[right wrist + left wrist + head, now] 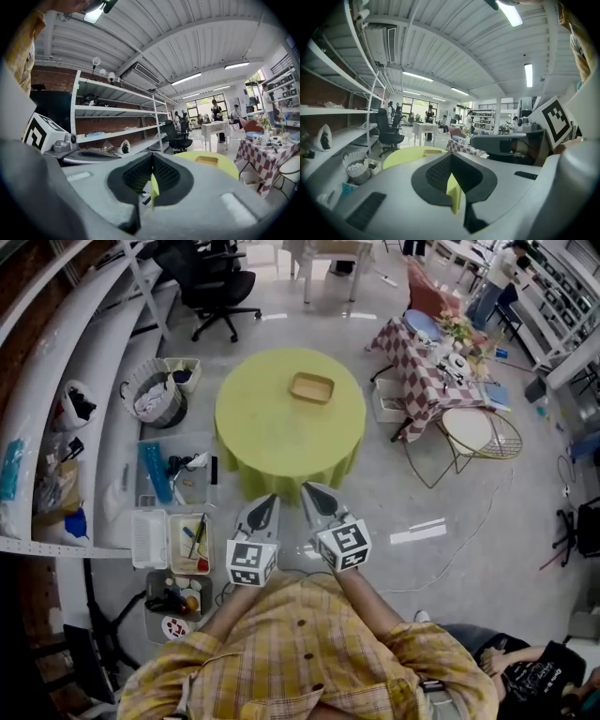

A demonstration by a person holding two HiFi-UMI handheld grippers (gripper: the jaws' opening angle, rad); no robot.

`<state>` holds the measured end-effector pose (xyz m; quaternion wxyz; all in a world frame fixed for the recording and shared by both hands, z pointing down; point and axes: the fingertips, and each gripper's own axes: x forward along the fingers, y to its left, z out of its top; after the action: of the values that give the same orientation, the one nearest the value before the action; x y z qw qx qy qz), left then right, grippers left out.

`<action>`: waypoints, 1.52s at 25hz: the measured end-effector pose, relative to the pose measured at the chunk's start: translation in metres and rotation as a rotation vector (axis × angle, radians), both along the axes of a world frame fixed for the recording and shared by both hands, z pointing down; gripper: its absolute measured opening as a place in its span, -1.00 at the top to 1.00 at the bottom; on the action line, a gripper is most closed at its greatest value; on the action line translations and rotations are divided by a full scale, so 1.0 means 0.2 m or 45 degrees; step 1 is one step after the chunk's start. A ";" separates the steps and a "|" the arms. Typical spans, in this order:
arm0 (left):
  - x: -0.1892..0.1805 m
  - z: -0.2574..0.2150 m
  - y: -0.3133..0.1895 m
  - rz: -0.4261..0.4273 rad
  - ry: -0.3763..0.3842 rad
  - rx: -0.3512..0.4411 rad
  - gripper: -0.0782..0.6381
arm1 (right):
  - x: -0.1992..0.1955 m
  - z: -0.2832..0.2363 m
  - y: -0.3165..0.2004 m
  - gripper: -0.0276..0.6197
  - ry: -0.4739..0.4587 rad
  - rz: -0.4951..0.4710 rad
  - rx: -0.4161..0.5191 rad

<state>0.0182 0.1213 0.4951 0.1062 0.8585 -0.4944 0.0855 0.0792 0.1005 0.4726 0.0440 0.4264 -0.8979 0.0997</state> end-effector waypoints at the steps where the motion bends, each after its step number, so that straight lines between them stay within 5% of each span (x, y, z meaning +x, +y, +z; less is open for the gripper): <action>1: -0.01 0.01 -0.04 0.009 0.000 -0.003 0.77 | -0.01 0.00 -0.05 0.92 0.004 0.006 -0.002; 17: -0.35 -0.02 -0.74 0.127 0.037 -0.049 0.77 | -0.32 -0.04 -0.68 0.92 0.040 0.145 -0.041; 38: -0.62 0.05 -1.06 0.240 0.079 -0.117 0.77 | -0.58 -0.02 -1.01 0.92 0.103 0.276 -0.087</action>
<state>-0.1053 -0.0906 0.5061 0.1519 0.8977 -0.4034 0.0911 -0.0368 -0.1022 0.4676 0.0839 0.5231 -0.8400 0.1173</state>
